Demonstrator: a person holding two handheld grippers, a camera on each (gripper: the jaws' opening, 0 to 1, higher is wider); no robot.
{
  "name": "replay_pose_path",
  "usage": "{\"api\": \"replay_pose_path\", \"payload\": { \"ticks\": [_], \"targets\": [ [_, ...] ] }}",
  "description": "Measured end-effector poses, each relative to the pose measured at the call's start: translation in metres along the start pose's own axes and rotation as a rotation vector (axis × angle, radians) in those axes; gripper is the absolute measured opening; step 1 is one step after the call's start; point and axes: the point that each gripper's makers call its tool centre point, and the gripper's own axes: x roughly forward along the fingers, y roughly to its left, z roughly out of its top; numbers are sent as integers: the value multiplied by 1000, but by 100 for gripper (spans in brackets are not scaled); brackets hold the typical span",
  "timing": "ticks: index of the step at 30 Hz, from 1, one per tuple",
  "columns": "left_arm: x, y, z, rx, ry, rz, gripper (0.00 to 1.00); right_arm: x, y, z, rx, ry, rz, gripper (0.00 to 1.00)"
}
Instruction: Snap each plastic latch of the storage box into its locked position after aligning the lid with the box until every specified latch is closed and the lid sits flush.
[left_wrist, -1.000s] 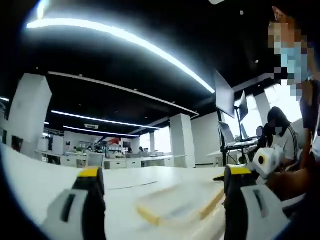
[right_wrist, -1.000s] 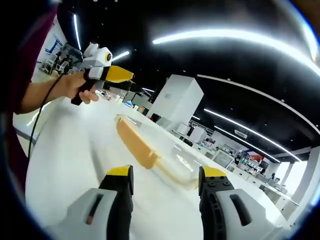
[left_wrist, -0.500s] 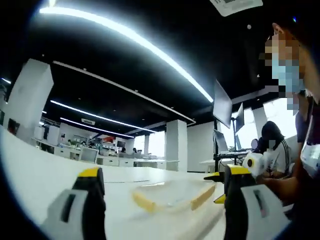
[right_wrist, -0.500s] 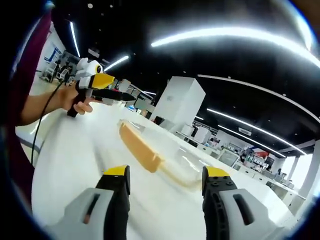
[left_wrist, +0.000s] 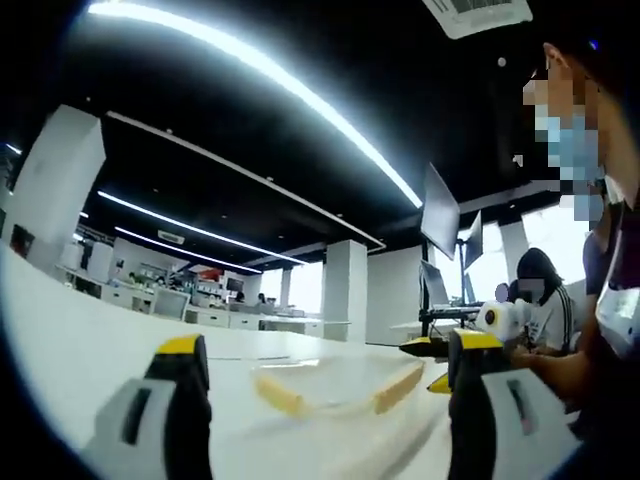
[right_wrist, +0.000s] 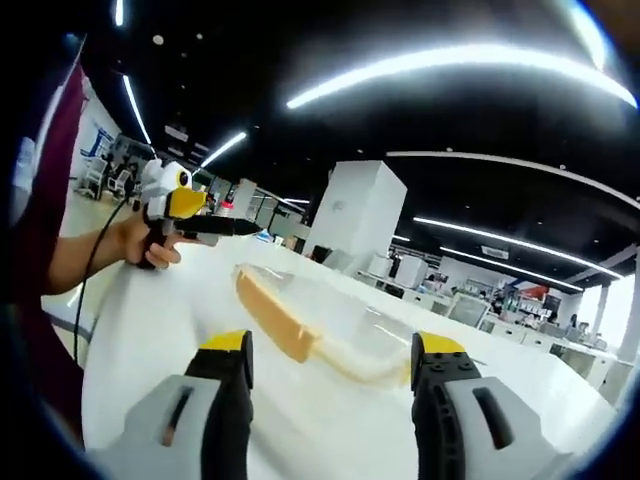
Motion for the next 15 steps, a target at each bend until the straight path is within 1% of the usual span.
{"api": "replay_pose_path", "payload": {
  "ticks": [5,9,12,15],
  "targets": [
    [2,-5,-5,5,19,-18,100,-3,0,0,16,10,0,71],
    [3,-5,-6,5,23,-19,100,-11,-9,0,45,8,-19,73],
    [3,-7,-6,3,22,-24,100,-25,-21,6,124,-25,-48,75],
    [4,-8,-7,5,30,-30,100,-38,-31,12,172,-49,-71,81]
  ]
}}
